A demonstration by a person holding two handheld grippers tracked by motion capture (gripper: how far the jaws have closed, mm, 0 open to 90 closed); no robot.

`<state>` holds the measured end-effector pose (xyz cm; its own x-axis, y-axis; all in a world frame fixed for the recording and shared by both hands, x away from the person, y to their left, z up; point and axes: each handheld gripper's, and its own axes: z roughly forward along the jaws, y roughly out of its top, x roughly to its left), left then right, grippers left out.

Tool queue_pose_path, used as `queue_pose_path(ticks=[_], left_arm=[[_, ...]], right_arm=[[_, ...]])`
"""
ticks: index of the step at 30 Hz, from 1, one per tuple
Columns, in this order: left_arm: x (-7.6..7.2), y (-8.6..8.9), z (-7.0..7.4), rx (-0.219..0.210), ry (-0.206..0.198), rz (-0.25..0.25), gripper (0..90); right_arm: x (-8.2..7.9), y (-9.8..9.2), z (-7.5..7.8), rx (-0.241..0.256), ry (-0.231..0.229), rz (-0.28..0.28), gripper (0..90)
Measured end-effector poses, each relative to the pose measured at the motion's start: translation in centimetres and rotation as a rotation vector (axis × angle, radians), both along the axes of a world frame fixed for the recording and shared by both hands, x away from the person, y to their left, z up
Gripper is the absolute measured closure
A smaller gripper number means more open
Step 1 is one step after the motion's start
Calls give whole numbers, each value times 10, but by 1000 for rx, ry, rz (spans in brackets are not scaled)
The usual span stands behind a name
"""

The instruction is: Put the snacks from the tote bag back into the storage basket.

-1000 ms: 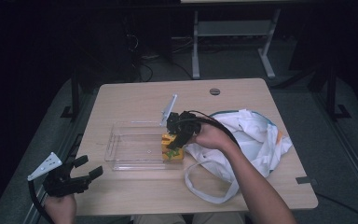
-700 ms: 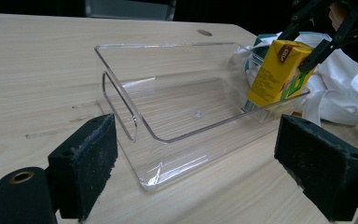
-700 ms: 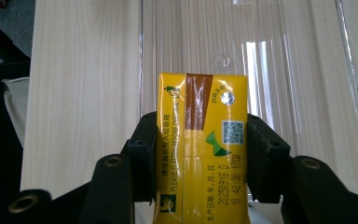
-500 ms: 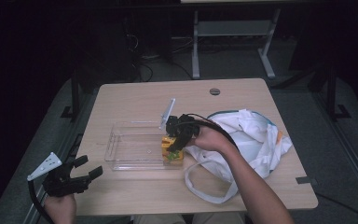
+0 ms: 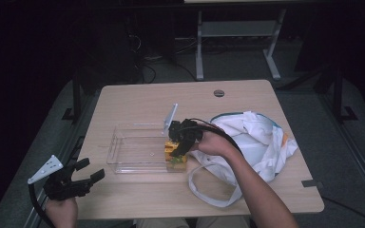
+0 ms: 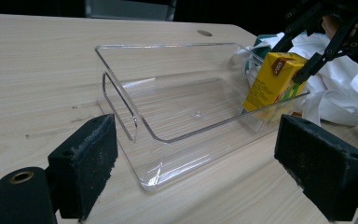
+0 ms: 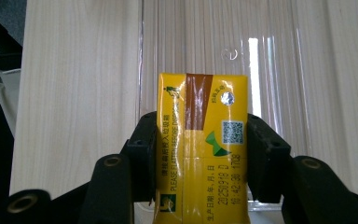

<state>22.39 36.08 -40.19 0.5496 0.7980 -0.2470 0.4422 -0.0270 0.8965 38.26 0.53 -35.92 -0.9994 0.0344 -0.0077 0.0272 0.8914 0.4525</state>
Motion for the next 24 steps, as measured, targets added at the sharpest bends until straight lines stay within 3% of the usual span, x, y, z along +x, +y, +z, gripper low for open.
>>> queue_pose_path(ticks=[6,13,24], left_arm=[[0,0,0,1,1,-1,126],[0,-1,0,4,0,-3,126],[0,-1,0,4,0,-4,126]], right_arm=[[-1,-1,0,2,3,3,513],[-2,-3,0,22,47,2,506],[-3,-5,0,49,49,3,503]])
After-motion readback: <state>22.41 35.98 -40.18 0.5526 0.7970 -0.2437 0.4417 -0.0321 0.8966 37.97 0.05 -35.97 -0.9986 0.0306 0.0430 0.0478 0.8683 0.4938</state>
